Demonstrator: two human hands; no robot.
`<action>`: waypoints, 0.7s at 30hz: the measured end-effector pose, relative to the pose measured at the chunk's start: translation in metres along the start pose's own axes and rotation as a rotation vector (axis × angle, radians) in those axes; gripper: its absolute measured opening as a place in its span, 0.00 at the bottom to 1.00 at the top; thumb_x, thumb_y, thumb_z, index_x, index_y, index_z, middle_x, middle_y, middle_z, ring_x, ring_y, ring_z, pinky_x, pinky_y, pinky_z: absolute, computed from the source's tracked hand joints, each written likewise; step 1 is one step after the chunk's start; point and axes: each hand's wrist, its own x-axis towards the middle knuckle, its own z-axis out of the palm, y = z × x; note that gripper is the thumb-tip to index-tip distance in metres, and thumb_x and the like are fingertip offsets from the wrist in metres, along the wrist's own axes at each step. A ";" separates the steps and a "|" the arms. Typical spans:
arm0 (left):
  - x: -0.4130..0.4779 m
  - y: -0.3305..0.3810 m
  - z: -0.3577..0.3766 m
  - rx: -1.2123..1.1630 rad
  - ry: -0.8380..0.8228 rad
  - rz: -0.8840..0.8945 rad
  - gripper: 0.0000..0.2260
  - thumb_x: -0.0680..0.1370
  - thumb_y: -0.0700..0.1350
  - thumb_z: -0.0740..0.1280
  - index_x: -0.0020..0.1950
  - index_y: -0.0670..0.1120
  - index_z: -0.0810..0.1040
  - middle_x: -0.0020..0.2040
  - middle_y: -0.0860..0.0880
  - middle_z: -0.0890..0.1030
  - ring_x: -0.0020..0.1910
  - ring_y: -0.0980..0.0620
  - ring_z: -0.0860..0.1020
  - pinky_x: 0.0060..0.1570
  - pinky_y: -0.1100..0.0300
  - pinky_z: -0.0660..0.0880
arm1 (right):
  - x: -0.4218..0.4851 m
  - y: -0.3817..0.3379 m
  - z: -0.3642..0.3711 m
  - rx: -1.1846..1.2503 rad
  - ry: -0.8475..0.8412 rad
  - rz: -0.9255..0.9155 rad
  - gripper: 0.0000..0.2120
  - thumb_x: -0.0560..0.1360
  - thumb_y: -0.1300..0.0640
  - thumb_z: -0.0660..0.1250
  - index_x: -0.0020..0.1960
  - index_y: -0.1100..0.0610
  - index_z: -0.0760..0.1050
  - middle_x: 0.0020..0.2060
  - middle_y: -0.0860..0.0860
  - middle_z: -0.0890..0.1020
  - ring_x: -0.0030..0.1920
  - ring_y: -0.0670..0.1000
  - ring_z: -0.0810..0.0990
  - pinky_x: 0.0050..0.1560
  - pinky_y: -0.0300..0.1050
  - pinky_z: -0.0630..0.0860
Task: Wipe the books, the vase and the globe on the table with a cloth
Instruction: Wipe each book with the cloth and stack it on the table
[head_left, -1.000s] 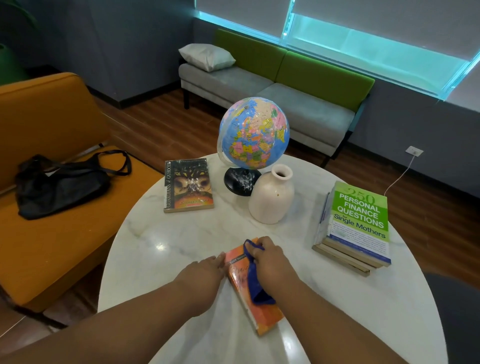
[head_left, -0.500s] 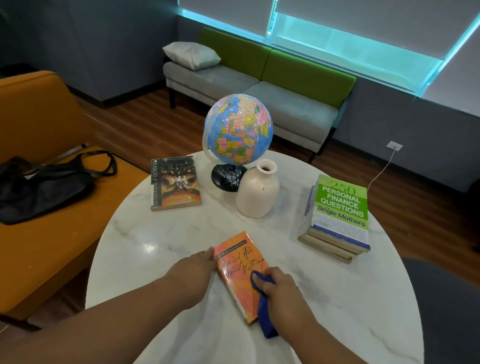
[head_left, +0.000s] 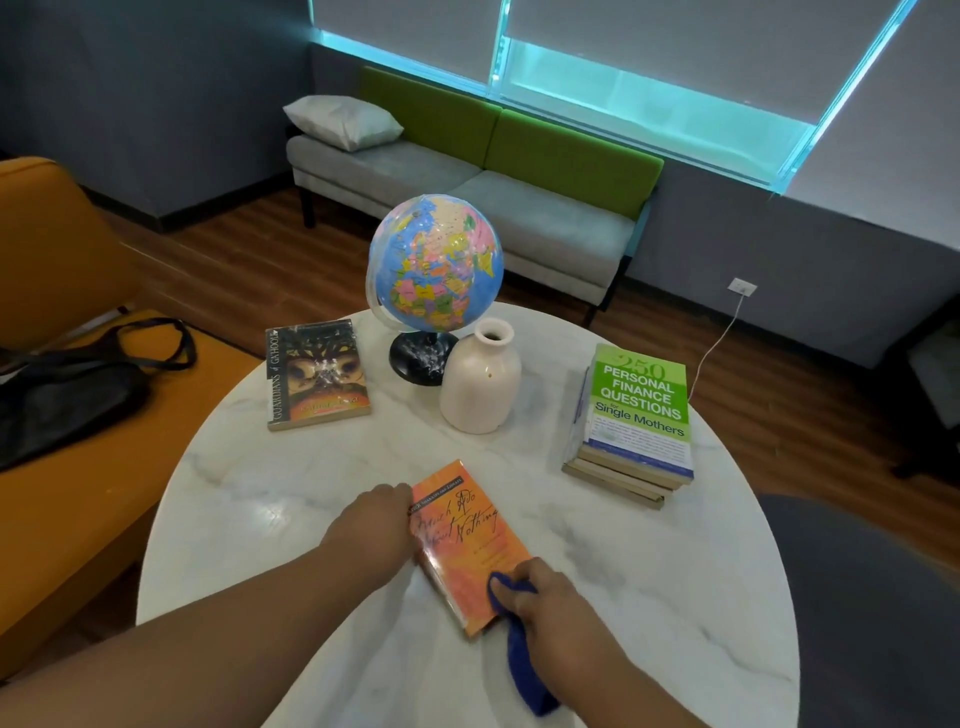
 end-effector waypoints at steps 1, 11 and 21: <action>0.001 0.000 0.000 -0.025 0.009 -0.017 0.10 0.74 0.51 0.67 0.54 0.49 0.73 0.48 0.50 0.76 0.45 0.52 0.76 0.43 0.60 0.75 | -0.004 -0.001 0.002 -0.011 -0.035 -0.026 0.08 0.77 0.41 0.62 0.47 0.45 0.71 0.48 0.49 0.75 0.45 0.46 0.78 0.45 0.37 0.70; 0.014 0.010 -0.014 -0.064 -0.162 -0.226 0.25 0.69 0.56 0.74 0.59 0.45 0.69 0.51 0.48 0.75 0.48 0.50 0.76 0.41 0.61 0.73 | -0.019 0.008 -0.002 -0.017 0.008 0.012 0.18 0.79 0.60 0.58 0.66 0.48 0.73 0.57 0.47 0.69 0.53 0.50 0.72 0.52 0.41 0.70; -0.008 0.013 -0.050 -0.727 -0.132 -0.061 0.07 0.75 0.45 0.72 0.52 0.48 0.80 0.47 0.48 0.82 0.42 0.52 0.77 0.40 0.62 0.75 | -0.021 0.010 -0.038 0.393 0.261 0.184 0.10 0.77 0.68 0.61 0.53 0.61 0.79 0.41 0.45 0.76 0.40 0.43 0.75 0.41 0.23 0.67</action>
